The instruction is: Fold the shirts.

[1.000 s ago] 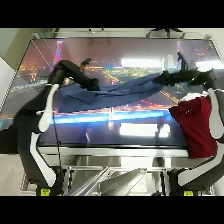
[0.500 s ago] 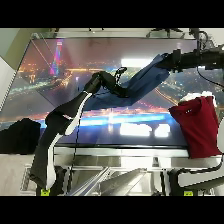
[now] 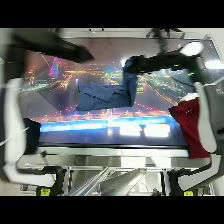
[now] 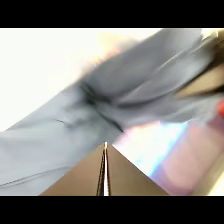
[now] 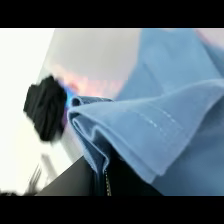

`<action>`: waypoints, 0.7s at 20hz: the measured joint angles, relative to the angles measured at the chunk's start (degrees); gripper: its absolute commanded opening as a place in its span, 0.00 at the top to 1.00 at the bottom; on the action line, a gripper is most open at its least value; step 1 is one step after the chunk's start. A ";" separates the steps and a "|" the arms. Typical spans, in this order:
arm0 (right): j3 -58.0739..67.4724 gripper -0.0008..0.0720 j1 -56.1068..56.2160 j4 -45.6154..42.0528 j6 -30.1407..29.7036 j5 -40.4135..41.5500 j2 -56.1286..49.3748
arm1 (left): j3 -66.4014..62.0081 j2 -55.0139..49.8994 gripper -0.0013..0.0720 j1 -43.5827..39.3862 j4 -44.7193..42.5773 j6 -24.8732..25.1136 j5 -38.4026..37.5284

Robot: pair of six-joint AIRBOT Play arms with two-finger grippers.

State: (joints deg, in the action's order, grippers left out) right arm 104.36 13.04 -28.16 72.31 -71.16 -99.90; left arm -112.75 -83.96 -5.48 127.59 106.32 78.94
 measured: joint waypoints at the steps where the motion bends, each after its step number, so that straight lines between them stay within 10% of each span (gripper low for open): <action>1: 0.00 0.96 3.41 0.39 -0.92 4.63 -1.79 | 1.99 4.55 0.97 3.26 -0.02 0.17 -0.31; 2: 0.00 0.95 7.28 1.27 -2.29 10.10 -4.15 | 4.24 9.01 0.97 6.64 -0.02 0.20 -0.50; 4: 0.04 0.37 14.62 4.70 -6.71 21.77 -9.27 | 8.76 16.02 0.97 12.26 -0.02 0.96 -0.50; 5: 0.04 0.28 18.16 6.86 -9.22 27.78 -11.98 | 11.23 18.93 0.97 14.64 -0.02 1.27 -0.48; 9: 0.04 0.50 25.97 11.58 -14.49 40.94 -19.37 | 20.98 26.88 0.97 21.03 -0.04 2.38 -0.46; 14: 0.07 0.49 20.09 12.17 -16.24 34.10 -18.32 | 29.40 30.60 0.97 24.00 -0.07 3.21 -0.48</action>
State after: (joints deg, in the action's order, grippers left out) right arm 104.42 33.12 -15.99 56.07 -37.06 -118.21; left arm -83.35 -53.36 18.52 127.52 109.54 78.46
